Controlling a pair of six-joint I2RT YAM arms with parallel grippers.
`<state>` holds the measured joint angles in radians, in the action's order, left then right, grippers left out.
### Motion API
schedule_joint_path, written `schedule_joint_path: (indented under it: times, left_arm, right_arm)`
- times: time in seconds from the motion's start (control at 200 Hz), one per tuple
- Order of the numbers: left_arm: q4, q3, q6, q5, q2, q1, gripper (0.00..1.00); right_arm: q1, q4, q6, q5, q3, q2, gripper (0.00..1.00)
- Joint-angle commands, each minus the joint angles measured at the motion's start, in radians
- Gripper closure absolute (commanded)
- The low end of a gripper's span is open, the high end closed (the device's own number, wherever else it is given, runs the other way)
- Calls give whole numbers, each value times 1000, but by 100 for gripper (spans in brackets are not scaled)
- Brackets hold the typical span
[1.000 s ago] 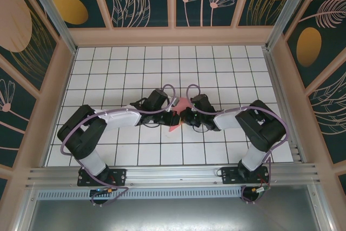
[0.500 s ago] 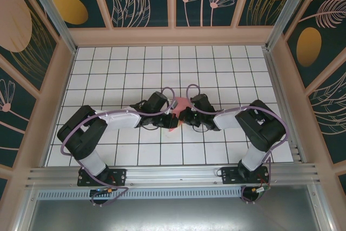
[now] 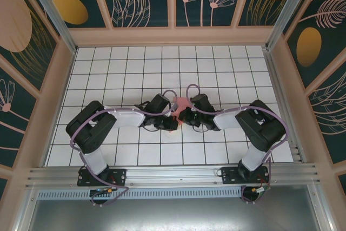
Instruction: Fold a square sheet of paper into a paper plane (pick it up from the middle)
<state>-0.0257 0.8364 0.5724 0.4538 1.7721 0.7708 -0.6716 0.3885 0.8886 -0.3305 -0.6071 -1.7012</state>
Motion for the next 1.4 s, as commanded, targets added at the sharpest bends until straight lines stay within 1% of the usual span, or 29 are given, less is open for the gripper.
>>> schedule_joint_path:
  times: [0.0, 0.12, 0.275, 0.485, 0.696, 0.866, 0.881, 0.936, 1.251, 1.396]
  left_arm:
    - [-4, 14, -14, -30, 1, 2, 100]
    - [11, 6, -22, -48, 10, 3, 100]
    - [-3, -47, -19, -57, 10, 4, 100]
    - [-46, -121, 8, -33, -20, 2, 100]
    - [-93, -180, 60, 30, -45, 2, 100]
    - [-88, -214, 83, 29, -52, -10, 100]
    - [-89, -220, 85, 28, -79, -12, 100]
    - [-89, -234, 89, 26, -99, -16, 100]
    - [-59, -286, 88, -3, -157, -31, 100]
    - [-26, -285, 86, -25, -240, -31, 100]
  right_arm:
    - [-3, -112, -19, 81, 8, -49, 90]
    - [-3, -113, -19, 80, 7, -50, 90]
    - [-3, -123, -25, 84, 7, -48, 90]
    - [-3, -142, -32, 94, 1, -55, 90]
    - [-3, -168, -45, 104, -6, -58, 90]
    - [-3, -178, -49, 111, -6, -53, 90]
    - [-3, -180, -50, 111, -7, -53, 90]
    - [-3, -181, -50, 111, -8, -54, 90]
    - [-3, -184, -61, 104, -18, -60, 90]
    - [-3, -174, -61, 95, -18, -60, 90]
